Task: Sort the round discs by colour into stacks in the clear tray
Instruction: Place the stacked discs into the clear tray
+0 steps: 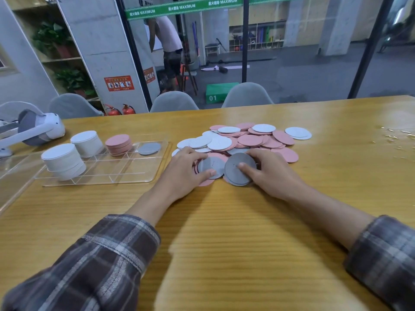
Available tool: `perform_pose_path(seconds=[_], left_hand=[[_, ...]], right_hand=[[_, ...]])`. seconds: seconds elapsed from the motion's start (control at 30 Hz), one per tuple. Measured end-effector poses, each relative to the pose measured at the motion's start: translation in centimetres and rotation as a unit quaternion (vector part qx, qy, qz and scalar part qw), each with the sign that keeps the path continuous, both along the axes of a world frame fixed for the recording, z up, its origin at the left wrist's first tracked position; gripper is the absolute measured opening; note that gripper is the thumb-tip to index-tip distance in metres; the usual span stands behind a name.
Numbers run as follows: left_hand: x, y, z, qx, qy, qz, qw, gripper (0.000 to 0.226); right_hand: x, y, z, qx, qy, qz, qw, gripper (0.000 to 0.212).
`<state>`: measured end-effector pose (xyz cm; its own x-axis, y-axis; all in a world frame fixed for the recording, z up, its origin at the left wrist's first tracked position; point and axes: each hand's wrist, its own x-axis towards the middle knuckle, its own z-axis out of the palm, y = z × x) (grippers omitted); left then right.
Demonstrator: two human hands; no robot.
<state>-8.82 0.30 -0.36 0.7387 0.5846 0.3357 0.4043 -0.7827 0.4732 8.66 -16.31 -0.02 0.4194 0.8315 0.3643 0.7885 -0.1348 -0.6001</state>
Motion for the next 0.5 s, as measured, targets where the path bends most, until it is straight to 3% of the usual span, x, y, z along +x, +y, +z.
perform_pose_path(seconds=[0.2,0.33,0.5], left_hand=[[-0.4,-0.1,0.4,-0.035,-0.027,0.006,0.999,0.046],[-0.8,-0.3,1.0,-0.066,-0.093,0.015,0.993,0.025],[-1.1,-0.5,1.3,-0.258,-0.151,-0.024,0.954,0.010]], right_hand=[[0.4,-0.2,-0.1,0.023,0.066,-0.018,0.997,0.010],[0.1,-0.4,0.0,0.030,0.117,-0.023,0.992,0.010],[0.0,-0.4,0.1,0.018,0.119,-0.033,0.992,0.009]])
